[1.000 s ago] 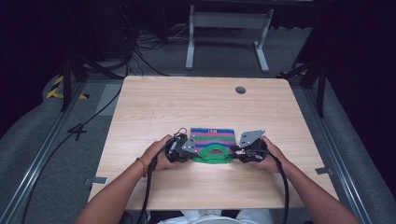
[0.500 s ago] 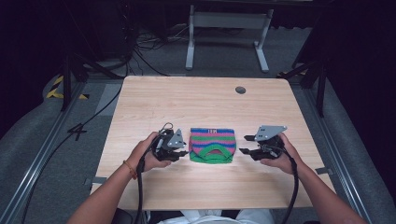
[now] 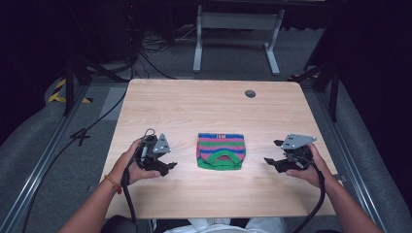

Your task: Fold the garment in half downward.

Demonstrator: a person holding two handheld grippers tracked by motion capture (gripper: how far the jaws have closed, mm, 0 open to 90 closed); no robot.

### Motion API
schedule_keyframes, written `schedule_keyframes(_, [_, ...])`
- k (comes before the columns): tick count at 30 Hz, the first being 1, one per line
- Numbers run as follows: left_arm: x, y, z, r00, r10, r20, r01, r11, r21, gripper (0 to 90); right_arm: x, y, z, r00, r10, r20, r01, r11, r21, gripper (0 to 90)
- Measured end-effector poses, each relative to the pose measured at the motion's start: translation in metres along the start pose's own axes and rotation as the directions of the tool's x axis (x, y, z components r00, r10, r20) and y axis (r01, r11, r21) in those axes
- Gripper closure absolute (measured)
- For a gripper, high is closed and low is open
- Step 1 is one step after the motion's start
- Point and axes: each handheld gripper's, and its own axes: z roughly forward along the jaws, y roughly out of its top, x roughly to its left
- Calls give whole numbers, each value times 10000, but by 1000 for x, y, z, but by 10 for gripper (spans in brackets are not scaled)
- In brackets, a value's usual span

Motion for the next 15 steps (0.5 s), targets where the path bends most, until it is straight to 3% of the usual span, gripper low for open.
schedule_keyframes(4, [2, -16, -9, 9990, -438, -115, 438, 9990, -9, 222, -7, -15, -9, 9985, 460, 295, -459, 9989, -57, 246])
schedule_keyframes(9, [6, -47, -8, 9946, -1031, -149, 1035, 9941, 308, 222, -16, -40, -19, 9906, 1157, 735, -1160, 9933, -14, 228])
schedule_keyframes(15, [12, -79, -14, 9862, -1647, -193, 1648, 9863, 8, 222, -26, -68, -29, 9770, 1797, 1147, -1806, 9836, -30, 235])
